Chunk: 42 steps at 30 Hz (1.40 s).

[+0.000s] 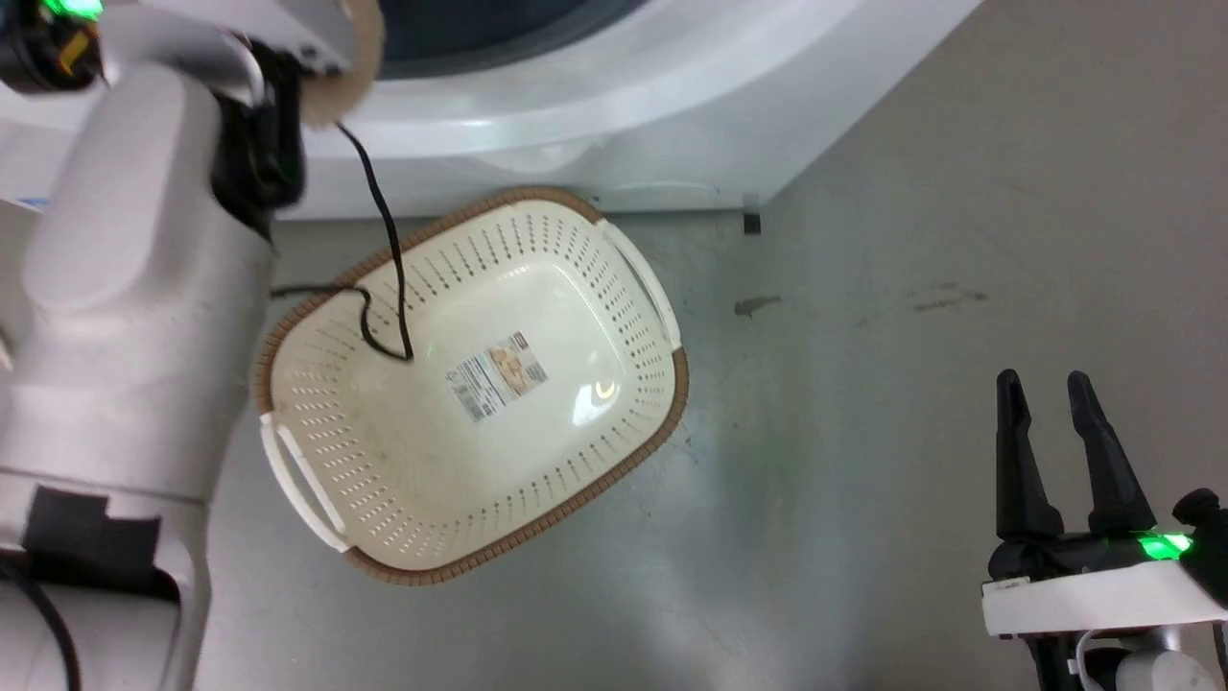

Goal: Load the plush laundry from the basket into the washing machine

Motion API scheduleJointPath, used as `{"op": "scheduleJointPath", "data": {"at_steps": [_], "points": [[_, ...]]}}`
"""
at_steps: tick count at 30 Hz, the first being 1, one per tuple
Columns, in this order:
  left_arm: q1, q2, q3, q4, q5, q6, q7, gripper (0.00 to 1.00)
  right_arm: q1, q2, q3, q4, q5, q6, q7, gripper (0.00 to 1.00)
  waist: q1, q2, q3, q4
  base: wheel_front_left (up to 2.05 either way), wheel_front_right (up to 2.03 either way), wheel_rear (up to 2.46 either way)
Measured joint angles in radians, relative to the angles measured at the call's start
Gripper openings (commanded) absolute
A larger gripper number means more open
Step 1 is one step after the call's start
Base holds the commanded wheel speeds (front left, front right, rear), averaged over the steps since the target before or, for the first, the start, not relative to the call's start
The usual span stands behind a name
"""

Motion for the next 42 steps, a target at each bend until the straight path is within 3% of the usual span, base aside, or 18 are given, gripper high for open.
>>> {"op": "scheduleJointPath", "data": {"at_steps": [24, 42], "points": [[-0.349, 0.112, 0.002, 0.084, 0.053, -0.011, 0.028, 0.0, 0.002, 0.0, 0.038, -0.044, 0.036, 0.0, -0.006, 1.0, -0.0001, 0.0, 0.174, -0.113, 0.0, 0.0, 0.0], [-0.453, 0.147, -0.021, 0.131, 0.073, -0.021, 0.031, 0.0, 0.021, 0.0, 0.04, -0.071, 0.053, 0.0, -0.006, 1.0, -0.0001, 0.0, 0.253, -0.152, 0.0, 0.0, 0.0]]}}
